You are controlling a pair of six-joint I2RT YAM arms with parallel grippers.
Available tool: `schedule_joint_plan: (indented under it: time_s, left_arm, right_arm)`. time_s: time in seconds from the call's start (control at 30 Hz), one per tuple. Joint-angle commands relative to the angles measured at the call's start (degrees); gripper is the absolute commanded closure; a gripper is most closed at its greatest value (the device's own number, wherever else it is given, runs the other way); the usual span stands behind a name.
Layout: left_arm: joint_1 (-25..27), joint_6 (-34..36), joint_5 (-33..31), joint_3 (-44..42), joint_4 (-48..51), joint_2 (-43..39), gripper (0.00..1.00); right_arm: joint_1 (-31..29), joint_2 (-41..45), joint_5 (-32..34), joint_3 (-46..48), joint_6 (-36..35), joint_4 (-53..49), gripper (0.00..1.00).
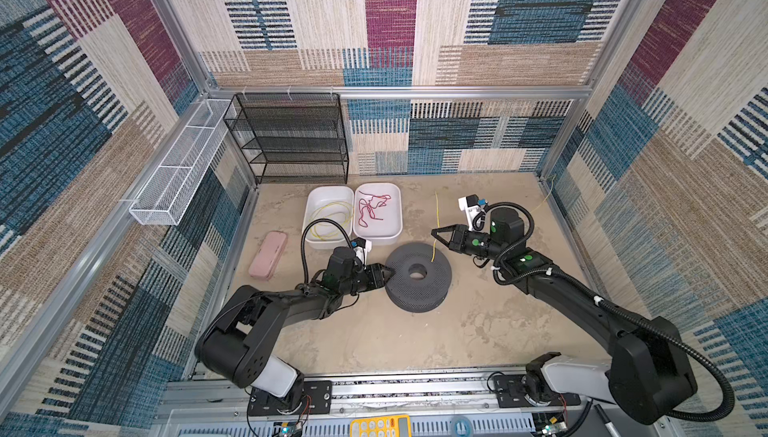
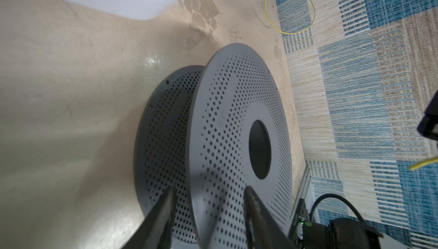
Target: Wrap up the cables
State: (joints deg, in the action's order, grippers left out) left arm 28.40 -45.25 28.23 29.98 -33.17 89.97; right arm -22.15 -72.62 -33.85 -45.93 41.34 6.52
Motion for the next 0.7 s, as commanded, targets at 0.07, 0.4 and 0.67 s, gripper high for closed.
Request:
schedule_joint_plan:
  time_s: [0.07, 0.4, 0.67]
  left_arm:
    - [-0.01, -5.36, 3.26, -0.05, -12.58, 3.31, 0.71]
    - [-0.08, -3.20, 0.39, 0.42, -8.21, 0.14, 1.00]
    - [0.78, 7.50, -9.74, 8.00, 18.98, -15.23, 1.00]
  right_arm:
    - [-0.04, 0.23, 0.40, 0.49, 0.25, 2.54, 1.00]
    - [0.46, 1.60, 0.64, 0.84, 0.05, 2.09, 1.00]
    - [1.15, 3.74, 0.97, 0.75, 0.30, 1.95, 1.00]
